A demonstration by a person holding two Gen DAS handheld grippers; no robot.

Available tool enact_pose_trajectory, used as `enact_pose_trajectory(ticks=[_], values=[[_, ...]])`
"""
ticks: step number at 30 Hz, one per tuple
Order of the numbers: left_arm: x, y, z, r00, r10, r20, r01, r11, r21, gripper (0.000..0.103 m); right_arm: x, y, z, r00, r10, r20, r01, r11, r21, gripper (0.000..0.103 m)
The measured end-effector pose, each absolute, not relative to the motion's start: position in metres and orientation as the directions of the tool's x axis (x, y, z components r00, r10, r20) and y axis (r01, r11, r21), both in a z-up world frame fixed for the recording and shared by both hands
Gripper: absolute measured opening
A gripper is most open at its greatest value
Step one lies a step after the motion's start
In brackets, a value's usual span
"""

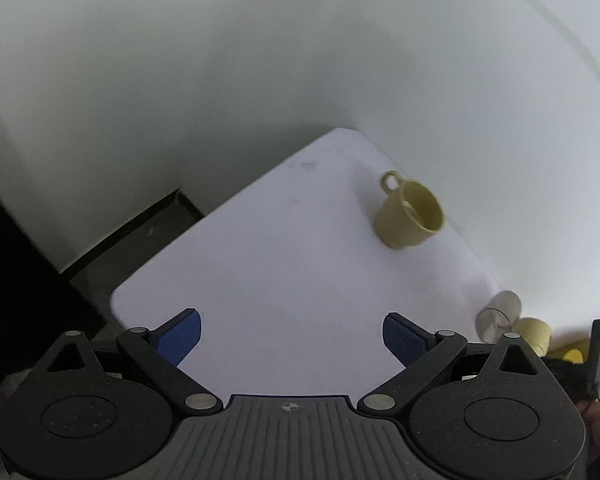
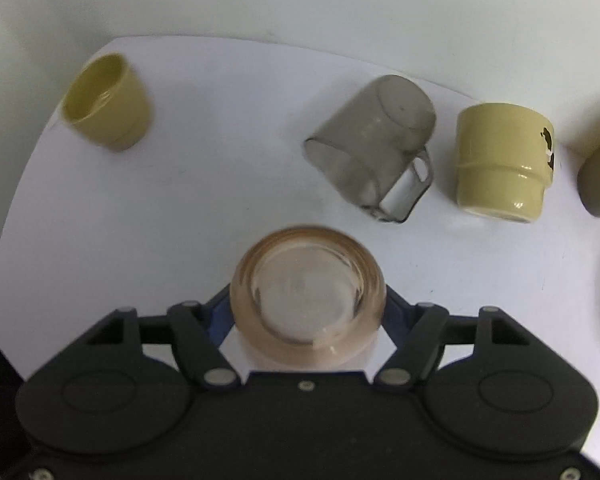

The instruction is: Flip cup upright

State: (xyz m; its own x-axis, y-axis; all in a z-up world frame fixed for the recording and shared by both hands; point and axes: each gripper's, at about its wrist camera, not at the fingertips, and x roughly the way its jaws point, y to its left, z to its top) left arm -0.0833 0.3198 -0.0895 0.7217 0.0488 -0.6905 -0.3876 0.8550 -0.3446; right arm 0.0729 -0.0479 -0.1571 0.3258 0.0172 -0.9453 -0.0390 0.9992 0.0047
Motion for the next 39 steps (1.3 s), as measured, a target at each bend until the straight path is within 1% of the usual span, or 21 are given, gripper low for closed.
enact_pose_trajectory(ticks=[4, 5, 8, 13, 15, 18, 19, 20, 21, 24, 27, 29, 32, 34, 36, 37, 38, 39], values=[[-0.071, 0.301, -0.080, 0.735, 0.014, -0.678, -0.320, 0.889, -0.328, 0.098, 0.057, -0.033, -0.162, 0.420, -0.018, -0.907, -0.078, 0.995, -0.056, 0.071], [-0.069, 0.299, -0.079, 0.735, 0.008, -0.678, -0.311, 0.892, -0.327, 0.098, 0.056, -0.032, -0.164, 0.420, -0.015, -0.907, -0.080, 0.995, -0.053, 0.073], [-0.062, 0.289, -0.076, 0.734, -0.004, -0.679, -0.284, 0.907, -0.312, 0.098, 0.063, -0.032, -0.164, 0.416, 0.012, -0.909, -0.071, 0.997, -0.020, 0.074], [-0.055, 0.276, -0.073, 0.734, -0.029, -0.679, -0.243, 0.922, -0.303, 0.098, 0.053, -0.035, -0.130, 0.503, 0.022, -0.864, -0.098, 0.995, -0.031, 0.080], [-0.051, 0.268, -0.073, 0.734, -0.041, -0.678, -0.224, 0.928, -0.299, 0.098, 0.047, -0.042, -0.124, 0.504, 0.034, -0.863, -0.086, 0.996, -0.011, 0.080], [-0.045, 0.255, -0.072, 0.730, -0.060, -0.681, -0.195, 0.937, -0.291, 0.098, 0.039, -0.055, -0.126, 0.466, 0.069, -0.882, -0.046, 0.997, 0.054, 0.078], [-0.044, 0.249, -0.072, 0.728, -0.068, -0.682, -0.183, 0.940, -0.289, 0.098, 0.038, -0.055, -0.130, 0.453, 0.076, -0.888, -0.039, 0.997, 0.065, 0.071], [-0.042, 0.244, -0.071, 0.727, -0.074, -0.683, -0.172, 0.943, -0.285, 0.098, 0.037, -0.055, -0.131, 0.452, 0.078, -0.889, -0.039, 0.997, 0.068, 0.069], [-0.042, 0.239, -0.069, 0.726, -0.076, -0.683, -0.162, 0.947, -0.278, 0.098, 0.039, -0.057, -0.136, 0.450, 0.111, -0.886, -0.035, 0.994, 0.107, 0.066], [-0.044, 0.231, -0.063, 0.731, -0.087, -0.677, -0.138, 0.953, -0.271, 0.098, 0.047, -0.053, -0.140, 0.466, 0.121, -0.877, -0.010, 0.991, 0.131, 0.066], [-0.043, 0.216, -0.054, 0.736, -0.109, -0.669, -0.095, 0.961, -0.261, 0.098, 0.054, -0.048, -0.141, 0.468, 0.130, -0.874, -0.030, 0.991, 0.132, 0.066], [-0.042, 0.205, -0.050, 0.737, -0.111, -0.666, -0.070, 0.969, -0.238, 0.098, 0.056, -0.048, -0.132, 0.469, 0.107, -0.877, -0.004, 0.993, 0.118, 0.064], [-0.039, 0.190, -0.046, 0.743, -0.100, -0.662, -0.054, 0.977, -0.207, 0.098, 0.044, -0.054, -0.112, 0.508, 0.094, -0.856, 0.006, 0.994, 0.113, 0.068], [-0.039, 0.181, -0.044, 0.747, -0.075, -0.660, -0.062, 0.981, -0.182, 0.100, 0.031, -0.064, -0.093, 0.526, 0.109, -0.843, 0.025, 0.989, 0.144, 0.069], [-0.039, 0.172, -0.043, 0.746, -0.052, -0.664, -0.062, 0.987, -0.147, 0.103, 0.020, -0.070, -0.077, 0.528, 0.098, -0.843, 0.053, 0.988, 0.147, 0.077], [-0.039, 0.161, -0.042, 0.735, -0.020, -0.678, -0.060, 0.994, -0.095, 0.103, 0.012, -0.073, -0.065, 0.528, 0.067, -0.847, 0.078, 0.989, 0.127, 0.083], [-0.040, 0.156, -0.041, 0.728, -0.010, -0.685, -0.055, 0.996, -0.073, 0.103, 0.009, -0.075, -0.061, 0.528, 0.054, -0.847, 0.089, 0.989, 0.119, 0.093], [-0.040, 0.154, -0.040, 0.724, -0.005, -0.690, -0.051, 0.997, -0.061, 0.103, 0.002, -0.076, -0.051, 0.530, 0.036, -0.847, 0.104, 0.989, 0.107, 0.100]])
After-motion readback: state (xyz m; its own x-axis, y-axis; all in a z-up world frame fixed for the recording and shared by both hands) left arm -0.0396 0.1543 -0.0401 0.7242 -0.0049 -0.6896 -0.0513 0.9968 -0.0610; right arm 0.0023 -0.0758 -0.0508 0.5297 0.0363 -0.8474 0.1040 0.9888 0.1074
